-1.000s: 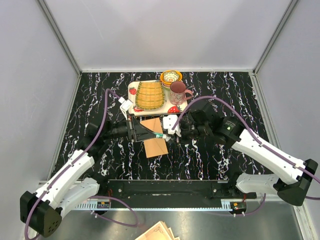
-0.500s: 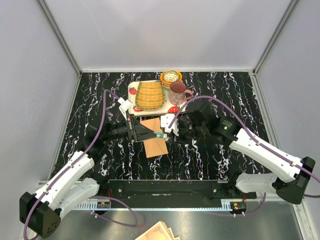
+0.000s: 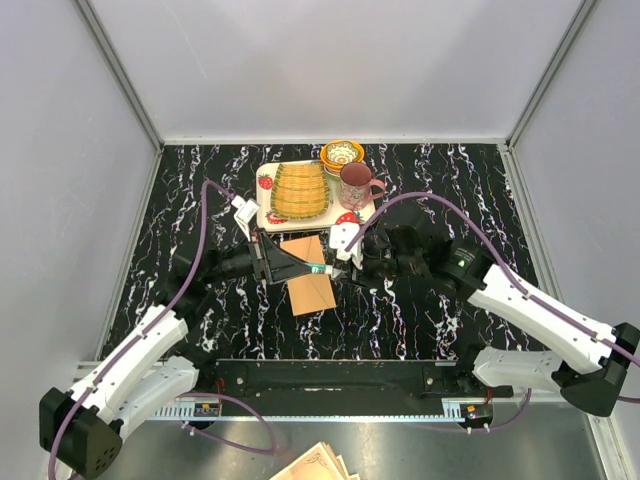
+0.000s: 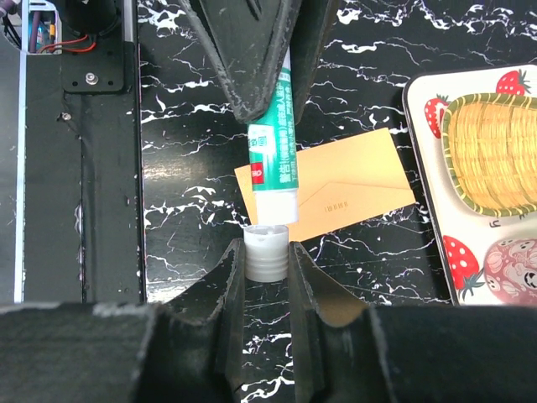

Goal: Place the letter into the envelope and seal it

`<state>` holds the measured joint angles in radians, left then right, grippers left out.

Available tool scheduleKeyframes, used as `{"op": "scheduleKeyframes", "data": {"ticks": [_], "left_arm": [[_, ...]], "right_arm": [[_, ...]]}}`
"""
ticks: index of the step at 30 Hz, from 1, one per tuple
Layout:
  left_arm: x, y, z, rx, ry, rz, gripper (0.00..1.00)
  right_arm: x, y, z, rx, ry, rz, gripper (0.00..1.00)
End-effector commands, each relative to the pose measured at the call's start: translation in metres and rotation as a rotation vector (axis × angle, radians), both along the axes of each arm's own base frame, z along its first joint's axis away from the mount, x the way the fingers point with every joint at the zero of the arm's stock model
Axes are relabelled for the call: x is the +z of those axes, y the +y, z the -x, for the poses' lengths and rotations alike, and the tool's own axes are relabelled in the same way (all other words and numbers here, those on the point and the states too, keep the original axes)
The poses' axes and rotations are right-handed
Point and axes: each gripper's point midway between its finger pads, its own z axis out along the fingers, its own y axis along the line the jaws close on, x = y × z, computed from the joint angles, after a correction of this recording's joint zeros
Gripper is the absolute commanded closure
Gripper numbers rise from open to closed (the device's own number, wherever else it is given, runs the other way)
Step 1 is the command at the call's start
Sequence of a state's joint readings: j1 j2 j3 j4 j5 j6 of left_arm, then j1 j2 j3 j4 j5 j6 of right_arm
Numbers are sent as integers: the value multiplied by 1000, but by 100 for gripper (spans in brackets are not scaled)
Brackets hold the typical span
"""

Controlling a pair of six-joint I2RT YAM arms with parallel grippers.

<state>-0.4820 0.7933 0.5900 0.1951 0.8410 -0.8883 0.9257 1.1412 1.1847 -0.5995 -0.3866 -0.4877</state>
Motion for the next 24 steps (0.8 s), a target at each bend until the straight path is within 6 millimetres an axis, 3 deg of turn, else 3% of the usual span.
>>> {"op": "scheduleKeyframes", "data": {"ticks": [1, 5, 14, 24], "left_arm": [[10, 0, -1, -7, -26, 53, 100], [8, 0, 1, -15, -12, 53, 100], [13, 1, 0, -2, -48, 55, 100], [2, 0, 3, -3, -24, 22, 100]], "right_arm": [[24, 6, 6, 23, -37, -94, 87], [32, 9, 6, 24, -37, -121, 87], [23, 13, 1, 13, -13, -88, 88], [26, 15, -5, -32, 5, -99, 89]]}}
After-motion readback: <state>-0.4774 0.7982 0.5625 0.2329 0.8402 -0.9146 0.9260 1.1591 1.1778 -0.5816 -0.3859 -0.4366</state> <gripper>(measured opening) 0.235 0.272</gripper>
